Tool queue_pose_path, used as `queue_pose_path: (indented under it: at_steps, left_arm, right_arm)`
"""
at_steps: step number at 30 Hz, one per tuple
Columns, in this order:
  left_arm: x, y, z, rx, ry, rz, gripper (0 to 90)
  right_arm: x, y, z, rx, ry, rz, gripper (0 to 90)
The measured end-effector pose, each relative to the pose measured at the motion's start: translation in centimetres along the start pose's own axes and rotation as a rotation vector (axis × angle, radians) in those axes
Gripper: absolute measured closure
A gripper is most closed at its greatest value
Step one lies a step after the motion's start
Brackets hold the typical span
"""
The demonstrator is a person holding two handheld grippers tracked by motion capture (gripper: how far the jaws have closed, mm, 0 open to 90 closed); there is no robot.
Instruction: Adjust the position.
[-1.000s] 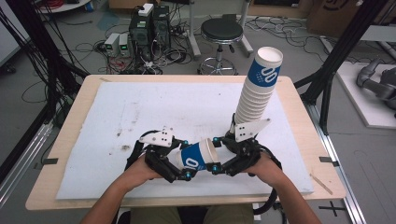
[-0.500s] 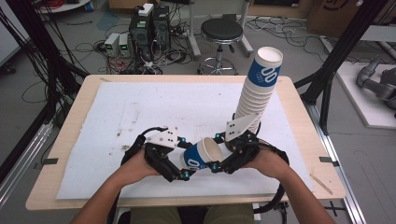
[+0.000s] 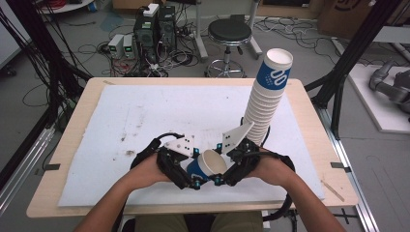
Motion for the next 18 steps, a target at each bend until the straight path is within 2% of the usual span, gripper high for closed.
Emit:
queue_pose_path:
  at_steps: [7,9,14,18]
  left_arm:
    - [-0.7,-0.02,0.25,-0.004,0.044,0.012,23.7]
    - [-0.76,-0.12,0.27,-0.01,0.037,0.021,27.7]
    - [-0.79,-0.14,0.28,-0.015,0.043,0.022,28.4]
    - [-0.85,-0.3,0.5,-0.022,0.003,0.009,27.9]
  right_arm:
    - [-0.72,0.29,0.08,0.029,0.04,-0.007,23.8]
    - [-0.78,0.26,0.11,0.036,0.044,-0.004,23.8]
    - [-0.71,0.31,0.17,0.027,0.049,-0.008,23.8]
    - [-0.67,0.34,0.21,0.016,0.018,-0.01,20.1]
Point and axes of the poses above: each handheld gripper's, and its own axes: x roughly backward along the jaws, z roughly out of its underside, y roughly to its left, the point moved 3 cm from there along -x, roughly forward along the jaws, and after that the axes turned 11 degrees about -y, right-handed, at the moved point
